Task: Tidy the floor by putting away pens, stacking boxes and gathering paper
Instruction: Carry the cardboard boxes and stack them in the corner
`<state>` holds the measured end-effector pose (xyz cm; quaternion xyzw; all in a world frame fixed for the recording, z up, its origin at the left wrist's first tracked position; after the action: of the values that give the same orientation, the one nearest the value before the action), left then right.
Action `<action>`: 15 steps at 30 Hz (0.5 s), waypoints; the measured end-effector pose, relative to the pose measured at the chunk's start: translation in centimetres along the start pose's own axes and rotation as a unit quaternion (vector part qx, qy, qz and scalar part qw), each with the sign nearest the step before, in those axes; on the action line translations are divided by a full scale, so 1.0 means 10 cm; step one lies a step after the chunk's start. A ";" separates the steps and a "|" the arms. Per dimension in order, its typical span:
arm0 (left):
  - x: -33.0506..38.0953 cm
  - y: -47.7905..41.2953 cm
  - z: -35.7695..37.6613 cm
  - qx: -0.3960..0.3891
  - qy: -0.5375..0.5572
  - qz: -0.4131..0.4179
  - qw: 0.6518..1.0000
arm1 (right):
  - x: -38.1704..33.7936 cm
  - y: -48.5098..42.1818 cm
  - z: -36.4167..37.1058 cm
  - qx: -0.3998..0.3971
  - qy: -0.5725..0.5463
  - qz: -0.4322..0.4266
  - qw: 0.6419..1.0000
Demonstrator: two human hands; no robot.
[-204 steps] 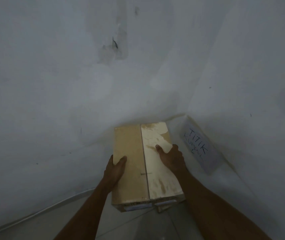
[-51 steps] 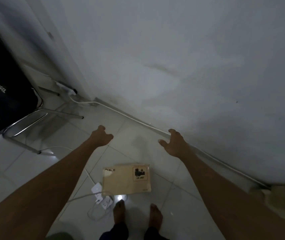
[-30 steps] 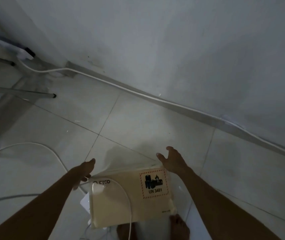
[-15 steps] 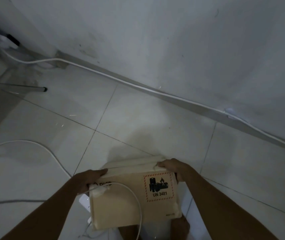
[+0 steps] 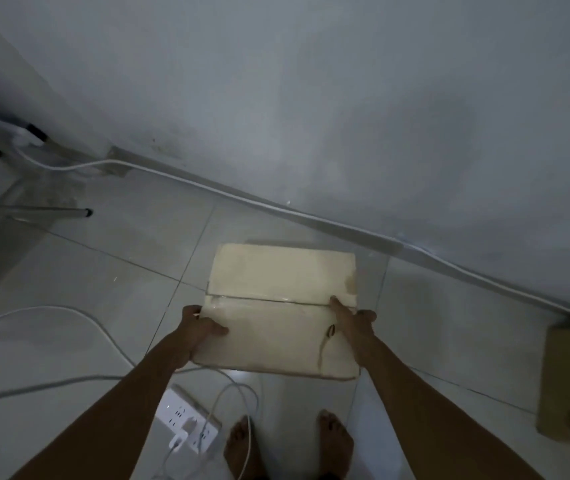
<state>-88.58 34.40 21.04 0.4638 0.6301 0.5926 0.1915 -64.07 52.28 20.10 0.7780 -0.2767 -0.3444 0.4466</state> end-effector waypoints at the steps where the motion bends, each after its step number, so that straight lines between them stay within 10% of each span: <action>1: 0.09 0.09 0.04 0.013 0.008 0.015 1.000 | -0.02 0.10 -0.06 0.013 0.009 -0.019 1.000; 15: 0.66 1.92 0.05 0.098 -0.126 0.189 0.969 | -0.18 1.77 -1.03 0.136 0.009 -0.150 0.979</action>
<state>-84.60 37.53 40.70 0.6617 0.5572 0.4901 0.1075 -59.24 50.92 40.04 0.8675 -0.1974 -0.3590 0.2823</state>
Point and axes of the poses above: each hand's wrist, its own y-axis away from the middle knuckle, its own z-axis out of the palm, x = y × z, the point moved 2 cm from there along -y, towards the middle knuckle, and after that the axes turned 3 degrees about y, right-handed, at the moved point
